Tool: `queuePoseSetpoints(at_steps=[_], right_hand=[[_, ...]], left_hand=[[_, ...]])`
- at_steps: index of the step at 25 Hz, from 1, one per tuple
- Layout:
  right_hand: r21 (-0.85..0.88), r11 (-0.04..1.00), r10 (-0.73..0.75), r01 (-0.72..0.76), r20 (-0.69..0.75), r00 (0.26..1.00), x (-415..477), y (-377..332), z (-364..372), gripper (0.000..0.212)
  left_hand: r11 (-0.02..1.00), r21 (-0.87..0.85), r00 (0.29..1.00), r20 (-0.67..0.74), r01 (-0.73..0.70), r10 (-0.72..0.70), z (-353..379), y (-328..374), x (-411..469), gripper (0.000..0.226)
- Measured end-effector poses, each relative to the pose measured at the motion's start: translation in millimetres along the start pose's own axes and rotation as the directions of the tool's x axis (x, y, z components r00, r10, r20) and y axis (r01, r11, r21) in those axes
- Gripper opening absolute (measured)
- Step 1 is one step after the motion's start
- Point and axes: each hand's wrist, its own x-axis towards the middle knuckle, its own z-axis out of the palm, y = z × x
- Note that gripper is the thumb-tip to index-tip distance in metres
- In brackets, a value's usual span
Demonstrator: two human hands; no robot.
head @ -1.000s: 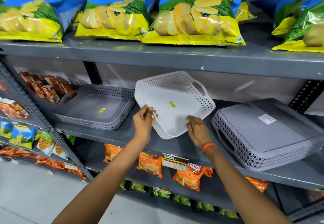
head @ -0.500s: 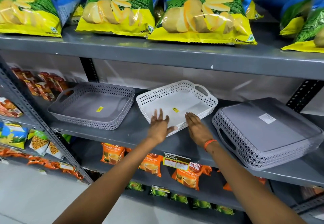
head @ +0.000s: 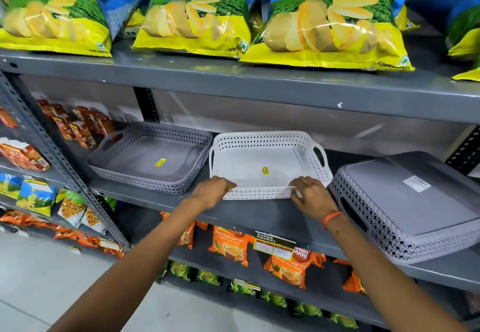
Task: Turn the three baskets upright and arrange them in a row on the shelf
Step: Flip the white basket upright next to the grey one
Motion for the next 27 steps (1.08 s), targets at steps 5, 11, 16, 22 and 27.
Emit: queuePoseSetpoints(at_steps=[5, 11, 16, 22, 27], right_hand=[[0.088, 0.996, 0.010, -0.012, 0.020, 1.000, -4.0, -37.1, 5.1, 0.015], [0.072, 0.995, 0.069, -0.070, 0.017, 0.997, -10.2, -52.3, 13.6, 0.016], [0.071, 0.991, 0.111, -0.112, 0.008, 0.994, -11.9, -58.4, 14.7, 0.016], [0.071, 0.991, 0.119, -0.118, -0.014, 0.993, -14.8, -65.1, 14.8, 0.014], [0.058, 0.991, 0.124, -0.122, -0.032, 0.992, -19.8, -73.3, 16.7, 0.013]], left_hand=[[0.999, -0.033, 0.999, -0.031, -0.015, 0.014, -4.6, -38.2, -4.2, 0.020], [0.998, -0.042, 0.998, -0.045, -0.038, 0.036, -3.0, -52.3, -7.0, 0.021], [0.995, -0.059, 0.994, -0.083, -0.074, 0.069, -3.6, -51.4, -11.7, 0.033], [0.992, -0.064, 0.988, -0.117, -0.113, 0.105, -0.4, -57.2, -13.0, 0.030], [0.987, -0.070, 0.983, -0.129, -0.143, 0.133, 1.8, -63.8, -14.4, 0.030]])
